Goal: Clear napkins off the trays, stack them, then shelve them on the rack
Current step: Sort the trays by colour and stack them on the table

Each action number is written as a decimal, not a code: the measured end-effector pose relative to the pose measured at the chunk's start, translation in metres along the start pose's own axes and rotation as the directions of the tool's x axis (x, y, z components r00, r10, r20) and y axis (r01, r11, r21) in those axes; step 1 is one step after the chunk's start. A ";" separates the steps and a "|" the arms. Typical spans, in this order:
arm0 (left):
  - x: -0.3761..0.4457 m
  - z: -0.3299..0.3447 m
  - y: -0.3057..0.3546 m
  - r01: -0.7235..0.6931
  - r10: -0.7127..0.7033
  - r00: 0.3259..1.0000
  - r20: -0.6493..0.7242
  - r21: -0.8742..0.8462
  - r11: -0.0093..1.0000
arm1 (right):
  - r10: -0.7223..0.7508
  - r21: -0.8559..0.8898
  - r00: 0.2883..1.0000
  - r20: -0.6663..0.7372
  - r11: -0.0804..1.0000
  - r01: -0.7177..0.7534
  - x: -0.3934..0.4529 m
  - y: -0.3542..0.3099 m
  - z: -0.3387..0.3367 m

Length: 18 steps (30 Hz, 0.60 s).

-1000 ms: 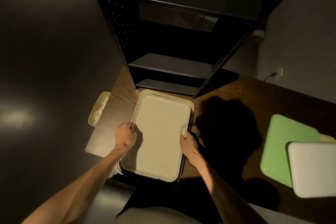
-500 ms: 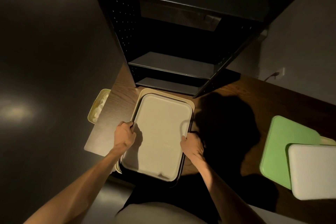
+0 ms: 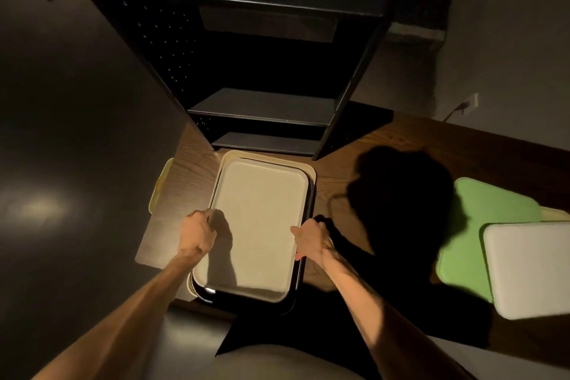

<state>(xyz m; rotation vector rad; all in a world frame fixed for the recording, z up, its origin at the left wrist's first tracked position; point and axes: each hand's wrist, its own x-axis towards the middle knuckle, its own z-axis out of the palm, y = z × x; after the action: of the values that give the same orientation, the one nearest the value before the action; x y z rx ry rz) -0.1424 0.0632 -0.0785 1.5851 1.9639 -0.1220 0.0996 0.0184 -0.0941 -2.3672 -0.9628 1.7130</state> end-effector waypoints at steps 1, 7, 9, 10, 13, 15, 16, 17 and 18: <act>0.001 -0.001 0.001 0.008 -0.008 1.000 0.003 -0.009 1.000 | 0.006 0.021 1.000 -0.006 1.000 -0.006 -0.001 -0.001 -0.001; 0.000 -0.010 0.015 0.070 -0.070 0.998 -0.001 0.006 0.998 | -0.015 -0.066 0.998 0.054 0.998 0.019 -0.001 0.003 -0.019; -0.003 -0.012 0.026 0.007 -0.007 0.999 -0.033 -0.001 1.000 | -0.056 -0.050 0.998 0.017 0.997 0.057 -0.001 0.003 -0.028; -0.003 -0.012 0.031 -0.053 0.051 0.997 -0.060 -0.017 0.998 | -0.083 -0.050 0.997 0.004 0.995 0.083 -0.004 0.003 -0.033; -0.002 -0.014 0.053 -0.202 0.198 0.978 -0.065 -0.058 0.978 | -0.176 -0.070 0.984 -0.033 0.982 0.173 -0.010 -0.001 -0.052; -0.003 -0.014 0.074 -0.268 0.265 0.963 -0.046 -0.095 0.959 | -0.222 -0.090 0.974 -0.053 0.972 0.216 -0.012 -0.001 -0.067; -0.005 -0.013 0.086 -0.295 0.292 0.956 -0.040 -0.119 0.948 | -0.239 -0.086 0.969 -0.056 0.968 0.234 -0.013 0.000 -0.075; -0.008 -0.013 0.098 -0.313 0.311 0.950 -0.032 -0.143 0.939 | -0.256 -0.081 0.965 -0.060 0.965 0.250 -0.014 0.000 -0.083; -0.010 -0.012 0.109 -0.335 0.335 0.942 -0.032 -0.165 0.928 | -0.268 -0.071 0.961 -0.064 0.962 0.264 -0.015 0.001 -0.091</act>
<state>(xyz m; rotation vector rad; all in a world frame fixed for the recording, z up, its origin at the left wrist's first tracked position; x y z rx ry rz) -0.0461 0.0903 -0.0317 1.7787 1.6275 0.1804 0.1772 0.0369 -0.0473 -2.1956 -1.2713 1.5083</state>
